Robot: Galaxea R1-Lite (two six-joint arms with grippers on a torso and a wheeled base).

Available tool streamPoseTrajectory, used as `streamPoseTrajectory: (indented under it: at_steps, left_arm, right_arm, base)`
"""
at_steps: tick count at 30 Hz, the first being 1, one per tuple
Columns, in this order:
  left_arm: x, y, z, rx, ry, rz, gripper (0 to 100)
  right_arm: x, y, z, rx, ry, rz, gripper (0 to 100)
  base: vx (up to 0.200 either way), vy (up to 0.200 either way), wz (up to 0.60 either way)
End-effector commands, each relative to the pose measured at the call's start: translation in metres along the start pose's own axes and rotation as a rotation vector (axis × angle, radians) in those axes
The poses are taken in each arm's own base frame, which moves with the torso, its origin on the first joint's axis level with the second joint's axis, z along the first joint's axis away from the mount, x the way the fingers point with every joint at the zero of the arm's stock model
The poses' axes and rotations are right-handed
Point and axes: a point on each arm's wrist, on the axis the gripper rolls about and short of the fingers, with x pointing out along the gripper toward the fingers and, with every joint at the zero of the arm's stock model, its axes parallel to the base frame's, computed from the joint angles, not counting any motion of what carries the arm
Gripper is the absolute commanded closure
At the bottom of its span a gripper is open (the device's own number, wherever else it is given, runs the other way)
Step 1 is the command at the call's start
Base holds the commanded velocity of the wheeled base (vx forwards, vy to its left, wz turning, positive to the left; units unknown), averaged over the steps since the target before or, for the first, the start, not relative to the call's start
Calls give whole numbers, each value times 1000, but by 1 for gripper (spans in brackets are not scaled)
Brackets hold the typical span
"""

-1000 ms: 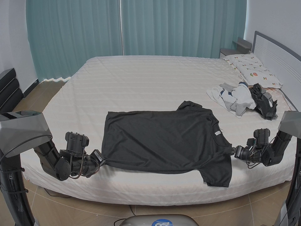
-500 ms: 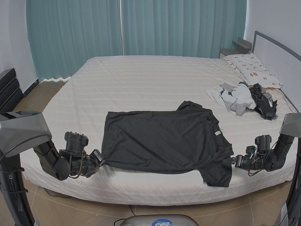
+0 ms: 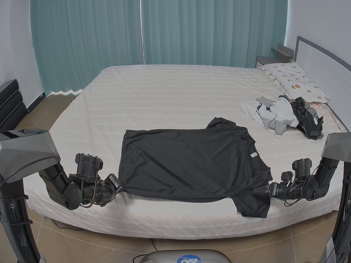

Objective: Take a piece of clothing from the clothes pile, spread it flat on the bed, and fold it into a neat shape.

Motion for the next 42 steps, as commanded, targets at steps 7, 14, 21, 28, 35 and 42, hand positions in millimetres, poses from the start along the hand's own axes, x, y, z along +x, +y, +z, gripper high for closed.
streamPoseTrajectory:
  at_steps: [7,14,21,28,35,42]
  left_arm:
    - [0,0,0,-2,-1,-2,100]
    - [0,0,0,-2,-1,-2,100]
    - [0,0,0,0,-1,-2,100]
    - [-4,2,-1,7,-3,7,100]
    - [-17,6,-7,85,5,28,100]
    - [-19,12,-15,144,13,71,100]
  right_arm:
    - [0,-4,-3,10,8,-10,100]
    - [-6,-6,-5,18,3,-13,100]
    - [-24,-6,-9,39,0,-9,100]
    - [-52,-3,-15,58,-16,29,100]
    - [-68,-10,-31,34,-24,2,100]
    - [-75,-10,-41,36,-28,-3,100]
  base:
    - [0,0,0]
    - [0,0,0]
    - [0,0,0]
    - [0,0,0]
    - [0,0,0]
    - [0,0,0]
